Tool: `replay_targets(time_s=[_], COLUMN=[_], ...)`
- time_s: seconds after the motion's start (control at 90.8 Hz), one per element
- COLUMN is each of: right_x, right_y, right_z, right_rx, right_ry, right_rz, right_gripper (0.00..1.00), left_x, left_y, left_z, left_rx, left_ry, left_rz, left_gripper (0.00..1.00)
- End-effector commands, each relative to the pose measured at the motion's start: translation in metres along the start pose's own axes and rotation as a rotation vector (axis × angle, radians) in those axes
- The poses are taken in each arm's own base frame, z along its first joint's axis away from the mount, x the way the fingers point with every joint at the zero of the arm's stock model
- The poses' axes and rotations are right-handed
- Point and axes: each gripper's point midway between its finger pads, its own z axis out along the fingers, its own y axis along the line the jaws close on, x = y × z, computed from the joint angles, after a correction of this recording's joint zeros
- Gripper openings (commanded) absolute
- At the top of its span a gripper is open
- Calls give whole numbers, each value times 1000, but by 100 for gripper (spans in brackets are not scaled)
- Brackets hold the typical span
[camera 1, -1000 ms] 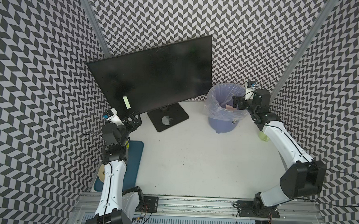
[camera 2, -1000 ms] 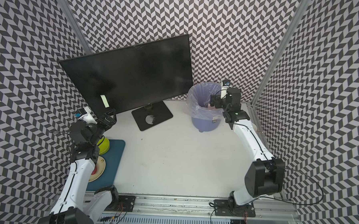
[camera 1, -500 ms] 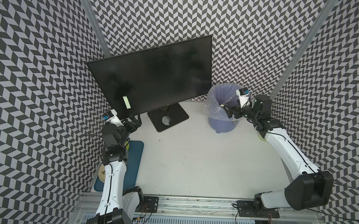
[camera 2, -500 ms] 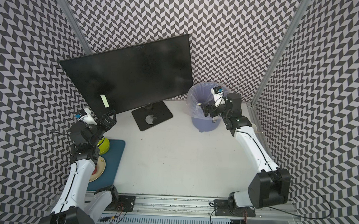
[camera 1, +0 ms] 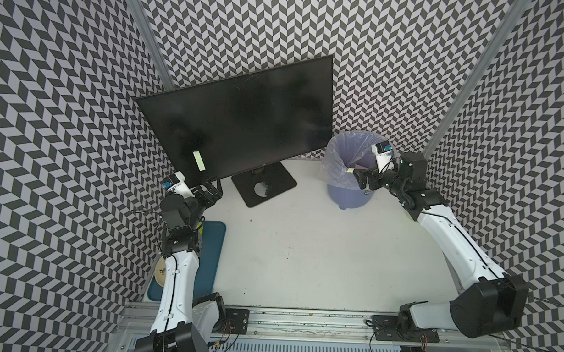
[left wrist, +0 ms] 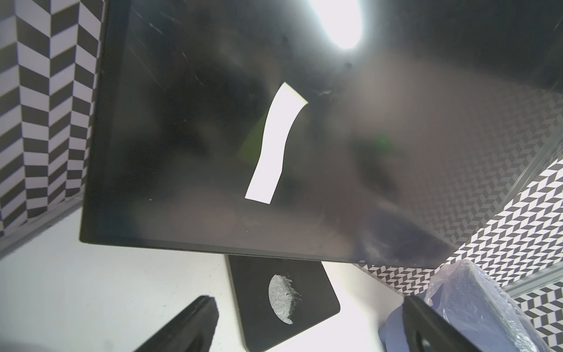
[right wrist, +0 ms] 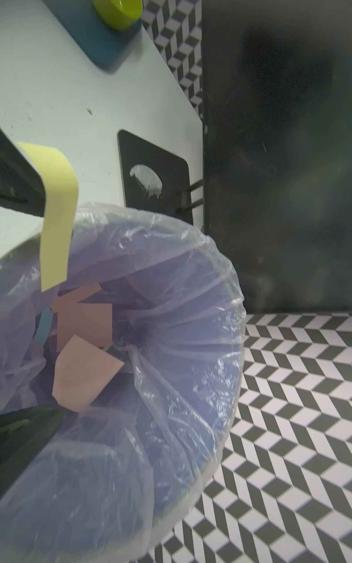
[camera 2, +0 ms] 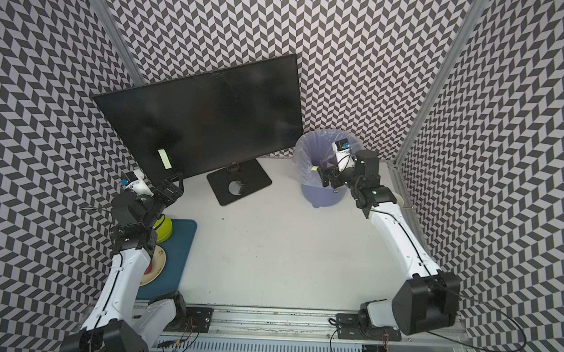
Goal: Remove the sticky note from the monitor
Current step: Place the sticky note in the trash bin, then tear off the sticky note from the monitor.
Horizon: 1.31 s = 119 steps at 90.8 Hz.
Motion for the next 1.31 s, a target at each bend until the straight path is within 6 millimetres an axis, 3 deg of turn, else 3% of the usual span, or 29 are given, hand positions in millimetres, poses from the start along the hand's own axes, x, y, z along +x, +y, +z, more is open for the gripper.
replay_targets(time_s=[0.0, 0.176, 0.33, 0.474, 0.606, 0.793, 1.014, 1.135, 1.3], right_x=[-12, -7, -3, 8, 13, 3, -19, -9, 19], right_y=[-32, -43, -48, -78, -91, -94, -73, -74, -92], right_z=[-2, 3, -7, -26, -32, -34, -48, -60, -69], right_rx=[154, 194, 212, 265, 268, 229, 121, 146, 196], right_ry=[-14, 11, 12, 8, -4, -53, -138, -140, -107], right_rz=[24, 33, 37, 88, 131, 169, 183, 203, 248], right_gripper=[99, 99, 99, 99, 99, 99, 99, 99, 99], left_x=[-2, -2, -4, -5, -4, -5, -7, -6, -4], left_y=[-1, -1, -1, -1, -1, -2, -2, 0, 0], left_z=[1, 2, 3, 4, 5, 4, 3, 4, 6], left_rx=[23, 27, 23, 21, 30, 27, 23, 18, 24], left_ry=[-12, -10, -7, -9, -9, -11, -12, -14, -7], left_rz=[5, 9, 15, 14, 3, 8, 11, 8, 7], left_gripper=[100, 100, 100, 100, 100, 100, 100, 100, 100])
